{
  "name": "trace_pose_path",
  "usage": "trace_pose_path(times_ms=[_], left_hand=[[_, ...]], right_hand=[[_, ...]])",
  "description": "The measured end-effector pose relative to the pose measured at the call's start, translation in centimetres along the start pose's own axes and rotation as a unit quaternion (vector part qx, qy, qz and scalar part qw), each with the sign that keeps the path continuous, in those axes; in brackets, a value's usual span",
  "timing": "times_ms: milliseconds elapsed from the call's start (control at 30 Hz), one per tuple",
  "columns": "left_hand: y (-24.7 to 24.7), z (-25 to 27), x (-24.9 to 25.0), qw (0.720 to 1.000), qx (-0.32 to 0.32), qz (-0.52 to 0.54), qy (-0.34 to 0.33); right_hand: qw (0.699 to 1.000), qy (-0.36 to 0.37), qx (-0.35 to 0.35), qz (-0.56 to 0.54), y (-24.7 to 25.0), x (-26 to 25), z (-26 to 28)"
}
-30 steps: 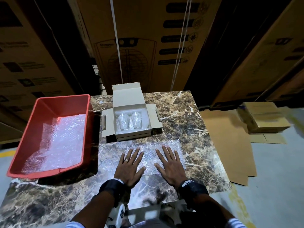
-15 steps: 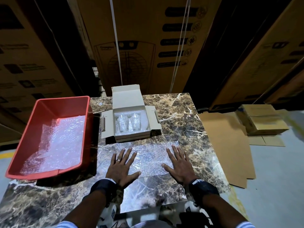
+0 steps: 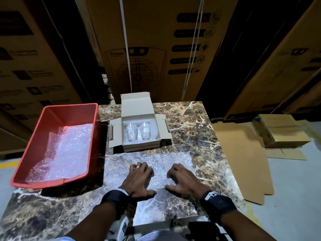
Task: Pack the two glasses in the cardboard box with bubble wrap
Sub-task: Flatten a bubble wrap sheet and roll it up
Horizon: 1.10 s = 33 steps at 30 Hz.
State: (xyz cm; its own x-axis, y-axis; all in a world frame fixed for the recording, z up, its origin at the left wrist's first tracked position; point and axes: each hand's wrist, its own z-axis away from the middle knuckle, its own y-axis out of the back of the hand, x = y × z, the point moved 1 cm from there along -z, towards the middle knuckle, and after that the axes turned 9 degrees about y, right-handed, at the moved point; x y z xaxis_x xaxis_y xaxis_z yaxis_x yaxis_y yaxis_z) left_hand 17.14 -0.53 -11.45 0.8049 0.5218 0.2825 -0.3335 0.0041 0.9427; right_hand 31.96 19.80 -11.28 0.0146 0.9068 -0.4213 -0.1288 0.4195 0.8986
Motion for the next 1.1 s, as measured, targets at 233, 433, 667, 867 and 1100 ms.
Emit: trace_pose_path(times_ms=[233,433,667,867,1100], left_hand=[[-0.7,-0.1,-0.6,0.999,-0.028,-0.008,-0.036],[0.1,-0.1,-1.1,0.999,-0.02,-0.003,-0.037],[0.6,0.4,-2.1,0.999,-0.034,-0.015,-0.02],[0.9,0.3,-1.6,0.999,-0.043,-0.028,-0.007],[1.1,-0.3,-1.8,0.998,-0.03,-0.046,-0.011]], right_hand=[[0.999,0.027,-0.021,0.025,-0.8,0.6,0.2],[0.998,0.041,-0.022,0.031,-0.1,0.4,0.4],[0.997,0.038,-0.043,0.056,0.1,1.2,1.5],[0.999,0.005,-0.023,0.044,0.3,2.7,2.3],[0.995,-0.06,0.043,-0.071,1.6,2.5,2.2]])
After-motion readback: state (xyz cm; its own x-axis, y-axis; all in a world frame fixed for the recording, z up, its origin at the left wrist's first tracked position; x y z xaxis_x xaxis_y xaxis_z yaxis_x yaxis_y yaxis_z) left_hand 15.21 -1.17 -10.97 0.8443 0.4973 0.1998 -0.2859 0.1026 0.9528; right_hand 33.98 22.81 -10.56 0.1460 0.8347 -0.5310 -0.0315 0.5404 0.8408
